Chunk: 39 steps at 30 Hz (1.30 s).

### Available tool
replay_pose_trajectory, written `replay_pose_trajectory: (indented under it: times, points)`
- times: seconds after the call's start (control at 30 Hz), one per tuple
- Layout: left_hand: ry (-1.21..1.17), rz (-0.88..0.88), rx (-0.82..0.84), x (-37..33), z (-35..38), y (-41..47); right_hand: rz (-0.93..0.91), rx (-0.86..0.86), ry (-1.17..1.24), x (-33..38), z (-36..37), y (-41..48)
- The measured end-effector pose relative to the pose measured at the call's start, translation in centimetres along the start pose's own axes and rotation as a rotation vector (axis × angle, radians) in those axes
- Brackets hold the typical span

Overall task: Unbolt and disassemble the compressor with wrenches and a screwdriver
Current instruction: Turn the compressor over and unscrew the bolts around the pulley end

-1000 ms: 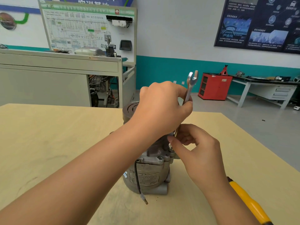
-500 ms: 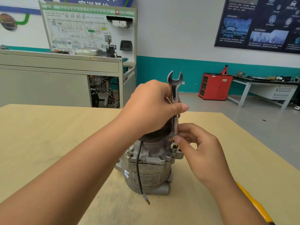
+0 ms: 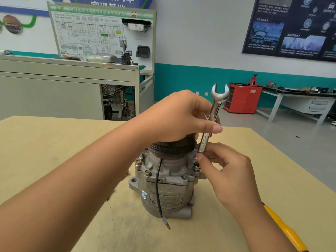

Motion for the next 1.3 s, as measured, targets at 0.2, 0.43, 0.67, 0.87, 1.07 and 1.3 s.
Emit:
replay_pose_trajectory:
  times: [0.2,0.43,0.67,0.87,1.07,1.3]
  points:
    - [0.068,0.035,-0.043,-0.2,-0.2,0.7,0.128,0.036,0.101,-1.4,-0.2,0.1]
    - [0.069,0.019,-0.192,0.1,0.1,0.7,0.053,-0.029,0.023,-0.5,-0.2,-0.1]
    - [0.071,-0.099,-0.351,0.2,0.3,0.5,0.022,-0.087,-0.024,-0.5,-0.1,-0.2]
    - [-0.077,-0.053,-0.207,0.5,0.8,0.7,0.031,-0.096,-0.027,-0.2,-0.1,-0.2]
    - [-0.213,-0.015,-0.092,0.8,0.9,1.0,0.025,-0.138,-0.157,0.4,0.5,-0.4]
    - [-0.163,-0.085,-0.151,1.3,0.8,1.4,0.03,-0.186,-0.198,1.1,0.6,-0.7]
Point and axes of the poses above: each hand's wrist, its own y-axis towards the middle knuckle, its own z-axis out of the palm, x = y × z, the point moved 7 cm from there along y, towards the middle knuckle, and after that the axes turned 15 degrees about x, right-handed, at the moved point
